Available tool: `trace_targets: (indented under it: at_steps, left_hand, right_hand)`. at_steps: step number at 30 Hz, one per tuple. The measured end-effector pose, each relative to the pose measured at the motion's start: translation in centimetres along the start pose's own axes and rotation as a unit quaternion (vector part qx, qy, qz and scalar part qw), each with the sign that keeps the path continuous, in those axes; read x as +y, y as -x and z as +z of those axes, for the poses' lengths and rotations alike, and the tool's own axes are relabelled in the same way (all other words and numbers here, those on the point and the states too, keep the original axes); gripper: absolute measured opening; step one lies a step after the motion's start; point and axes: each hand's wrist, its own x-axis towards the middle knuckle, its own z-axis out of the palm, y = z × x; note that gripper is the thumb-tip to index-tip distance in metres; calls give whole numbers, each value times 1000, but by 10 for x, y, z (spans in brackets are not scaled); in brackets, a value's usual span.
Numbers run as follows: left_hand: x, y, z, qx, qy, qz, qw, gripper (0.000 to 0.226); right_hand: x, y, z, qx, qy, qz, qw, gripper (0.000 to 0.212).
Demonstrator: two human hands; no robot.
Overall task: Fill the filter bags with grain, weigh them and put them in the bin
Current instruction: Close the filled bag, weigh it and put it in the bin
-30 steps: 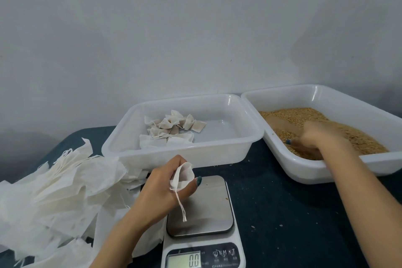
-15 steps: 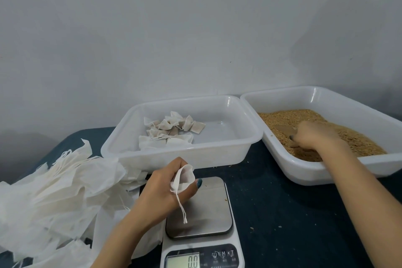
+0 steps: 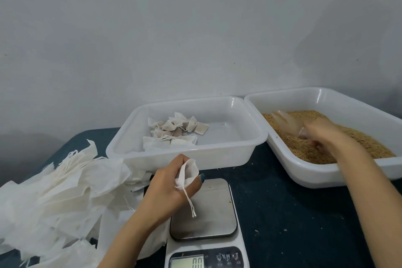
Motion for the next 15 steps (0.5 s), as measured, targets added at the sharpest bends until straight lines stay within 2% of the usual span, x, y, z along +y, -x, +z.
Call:
trace_targets:
  at_steps: [2,5,7,11,15]
  left_hand:
    - [3,0,0,-6,0,0,1000,25]
    - [4,-2,0,-15,1,-13,1000,22]
    - [4,-3,1,-21,-1,-26,999,20]
    - [4,-3,2,-18,-20,-42,999,25]
    - [5,-2,2,15,-45,-62,997,39]
  right_hand:
    - [-2,6,-2,30,-41,-47,998,29]
    - [-12,19,-4,67,-38,-160,984,23]
    - [-26,31,-5,26,-46,-233,971,22]
    - [-53,65,2,-113,-17,-352,929,25]
    - [-66,86,14,-189,10,-395,899,23]
